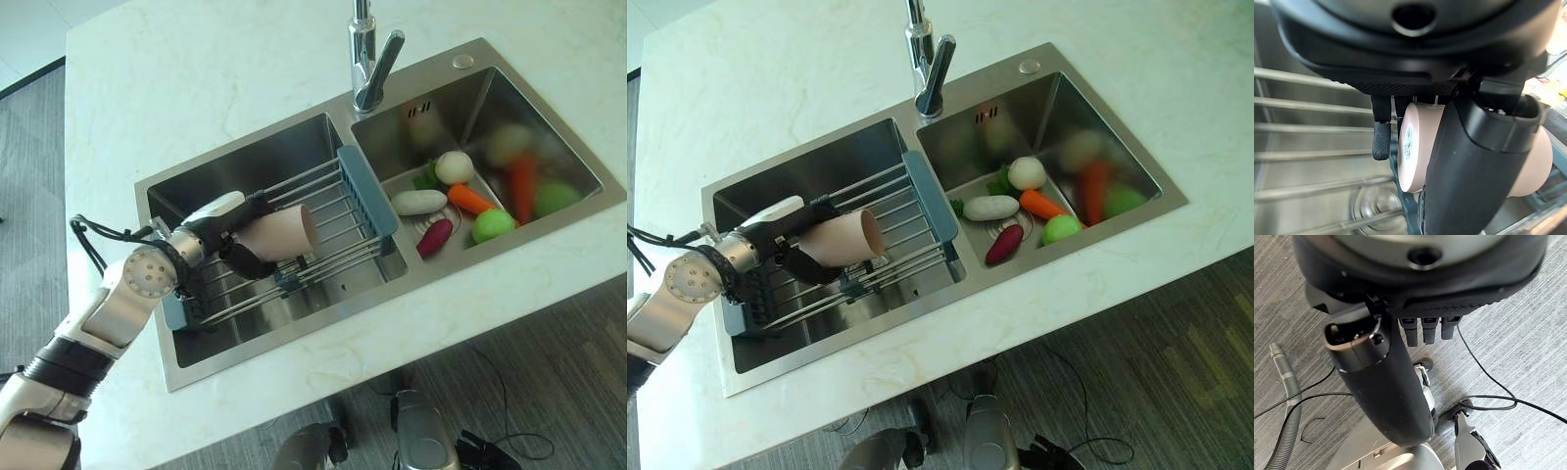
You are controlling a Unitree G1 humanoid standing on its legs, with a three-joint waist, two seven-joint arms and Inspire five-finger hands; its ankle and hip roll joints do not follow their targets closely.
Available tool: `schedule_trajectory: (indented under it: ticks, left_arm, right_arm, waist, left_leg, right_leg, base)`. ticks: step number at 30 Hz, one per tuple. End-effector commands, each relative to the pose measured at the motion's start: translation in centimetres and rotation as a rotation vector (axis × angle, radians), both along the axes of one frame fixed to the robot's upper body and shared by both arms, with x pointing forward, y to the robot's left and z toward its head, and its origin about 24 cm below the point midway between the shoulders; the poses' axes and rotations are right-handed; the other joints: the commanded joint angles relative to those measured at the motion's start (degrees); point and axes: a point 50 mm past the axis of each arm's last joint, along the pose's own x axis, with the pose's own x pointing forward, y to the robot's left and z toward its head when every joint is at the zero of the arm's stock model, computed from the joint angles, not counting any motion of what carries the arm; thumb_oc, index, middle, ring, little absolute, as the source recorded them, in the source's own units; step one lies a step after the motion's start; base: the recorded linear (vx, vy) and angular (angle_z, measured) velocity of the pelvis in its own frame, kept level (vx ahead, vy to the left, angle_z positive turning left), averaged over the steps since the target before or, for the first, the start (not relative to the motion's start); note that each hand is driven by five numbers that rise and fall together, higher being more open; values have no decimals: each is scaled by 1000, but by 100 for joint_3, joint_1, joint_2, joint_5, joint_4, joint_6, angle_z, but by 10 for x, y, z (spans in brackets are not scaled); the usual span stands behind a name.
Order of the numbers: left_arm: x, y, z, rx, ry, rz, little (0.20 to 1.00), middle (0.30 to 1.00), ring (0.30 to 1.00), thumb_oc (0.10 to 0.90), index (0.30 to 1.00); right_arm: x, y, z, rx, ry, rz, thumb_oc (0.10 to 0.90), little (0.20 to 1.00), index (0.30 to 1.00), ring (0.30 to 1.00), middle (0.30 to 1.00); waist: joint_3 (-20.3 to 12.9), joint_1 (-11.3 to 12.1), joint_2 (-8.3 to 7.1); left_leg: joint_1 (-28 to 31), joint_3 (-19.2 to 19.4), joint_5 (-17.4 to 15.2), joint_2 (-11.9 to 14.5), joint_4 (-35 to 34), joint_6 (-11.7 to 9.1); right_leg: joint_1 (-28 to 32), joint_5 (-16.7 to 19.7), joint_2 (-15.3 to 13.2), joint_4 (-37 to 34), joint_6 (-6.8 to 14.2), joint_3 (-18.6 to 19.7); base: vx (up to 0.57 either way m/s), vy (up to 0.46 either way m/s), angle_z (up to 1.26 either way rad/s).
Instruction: Place the dishes in the dishwasher.
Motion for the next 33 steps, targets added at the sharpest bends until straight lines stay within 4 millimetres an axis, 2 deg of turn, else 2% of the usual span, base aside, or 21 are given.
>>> schedule_trajectory:
  ticks: [1, 5, 10, 13, 17, 18, 19, 20, 21, 23, 24, 25, 26, 27, 30, 33]
  left_arm:
    - [1, -10, 36, -138, -170, -44, 300, 300, 300, 400, 300]
    - [-2, -11, 40, -208, -229, -35, 300, 300, 300, 400, 300]
    - [-13, -3, 52, -349, -428, 13, 300, 300, 300, 400, 300]
    - [-25, 11, 62, -370, -581, 58, 300, 300, 300, 400, 300]
    - [-41, 20, 73, -394, -710, 90, 300, 300, 300, 400, 300]
    - [-50, 26, 75, -422, -754, 112, 300, 300, 300, 400, 300]
    - [-52, 28, 76, -438, -767, 126, 300, 300, 300, 400, 300]
    - [-61, 38, 73, -514, -823, 184, 300, 300, 300, 400, 300]
    - [-62, 40, 72, -529, -835, 199, 300, 300, 300, 400, 300]
    - [-80, 53, 62, -647, -927, 254, 300, 300, 300, 400, 300]
    - [-85, 55, 59, -681, -970, 264, 300, 300, 300, 400, 300]
    - [-85, 56, 58, -684, -975, 273, 300, 300, 300, 400, 300]
    - [-89, 57, 56, -701, -993, 272, 300, 300, 300, 400, 300]
    - [-94, 60, 51, -695, -1021, 299, 300, 300, 300, 400, 300]
    - [-104, 64, 45, -704, -1059, 318, 300, 300, 300, 400, 300]
    - [-107, 68, 43, -744, -1054, 333, 300, 300, 300, 400, 300]
  right_arm:
    - [-29, -1, -4, 0, 61, -27, 800, 900, 900, 900, 900]
    - [-32, 4, -7, 5, 79, -33, 800, 900, 900, 900, 900]
    - [-40, 13, -12, 16, 110, -34, 800, 900, 900, 900, 900]
    - [-40, 20, -15, 23, 129, -13, 800, 900, 900, 900, 900]
    - [-35, 25, -16, 30, 118, 17, 800, 900, 900, 900, 900]
    - [-31, 28, -17, 32, 122, 36, 800, 900, 900, 900, 900]
    - [-30, 28, -17, 30, 123, 45, 800, 900, 900, 900, 900]
    - [-28, 30, -18, 28, 142, 98, 800, 900, 900, 900, 900]
    - [-28, 30, -18, 27, 146, 113, 800, 900, 900, 900, 900]
    - [-30, 27, -19, -3, 167, 139, 800, 900, 900, 900, 900]
    - [-32, 24, -19, -20, 164, 92, 800, 900, 900, 900, 900]
    - [-32, 24, -19, -23, 163, 89, 800, 900, 900, 900, 900]
    - [-29, 23, -18, -25, 147, 54, 800, 900, 900, 900, 900]
    - [-20, 22, -16, -27, 125, 53, 800, 900, 900, 900, 900]
    - [-11, 25, -16, -19, 99, 41, 800, 900, 900, 900, 900]
    - [-14, 20, -15, -22, 92, 31, 800, 900, 900, 900, 900]
  waist:
    - [-501, -51, -69]
    - [-609, 1, -118]
    - [-772, 124, -201]
    - [-905, 309, -249]
    - [-1013, 498, -283]
    - [-1041, 631, -297]
    - [-1066, 658, -300]
    - [-1081, 840, -307]
    - [-1085, 874, -307]
    - [-946, 1048, -235]
    - [-916, 1090, -217]
    - [-931, 1092, -234]
    - [-928, 1154, -270]
    - [-940, 1231, -358]
    - [-975, 1431, -570]
    - [-1026, 1504, -615]
  left_leg:
    - [-331, 14, -297, 289, 655, -225]
    - [-269, 1, -314, 300, 655, -228]
    - [-116, -66, -360, 286, 655, -221]
    - [-33, -217, -365, 213, 655, -200]
    - [-18, -377, -351, 155, 655, -181]
    - [39, -468, -363, 131, 655, -185]
    - [11, -496, -333, 121, 655, -184]
    - [36, -573, -278, 148, 655, -235]
    - [-1, -564, -223, 177, 655, -253]
    - [-416, -466, 556, 671, 655, -641]
    - [-482, -245, 658, 806, 655, -673]
    - [-422, -273, 565, 795, 655, -739]
    - [-281, -102, 525, 768, 655, -692]
    - [-15, 86, 485, 629, 655, -581]
    - [401, 304, 505, 307, 692, -413]
    - [575, 655, 523, 514, 945, -483]
  right_leg:
    - [396, -148, -74, -157, 332, -182]
    - [467, -183, -68, -157, 321, -214]
    - [648, -278, -36, -157, 283, -268]
    - [773, -342, 21, -157, 229, -295]
    - [880, -400, 66, -157, 173, -354]
    - [997, -466, 102, -157, 138, -413]
    - [990, -459, 112, -157, 121, -430]
    - [1136, -558, 152, -157, 50, -548]
    - [1142, -552, 154, -157, 33, -591]
    - [1391, -688, 193, -157, -90, -1046]
    - [1437, -716, 105, -157, -103, -1335]
    - [1495, -803, 90, -157, -69, -1313]
    - [1502, -787, -7, -157, -82, -1454]
    - [1486, -732, -157, -157, -84, -1583]
    - [1494, -657, -421, -157, -64, -1761]
    - [1531, -640, -595, -157, -69, -2180]
  base:
    - [0, 0, 0]
    - [-11, -24, 3]
    - [0, -29, 4]
    - [-18, -54, 7]
    - [-23, -99, 10]
    - [-12, -145, 21]
    - [24, -268, 31]
    - [11, -205, 35]
    - [13, -293, 53]
    - [-169, -234, 141]
    - [-184, -141, 209]
    - [-212, -78, 195]
    - [-252, -13, 170]
    - [-379, 20, 164]
    - [-285, 87, 133]
    - [-285, 229, 111]
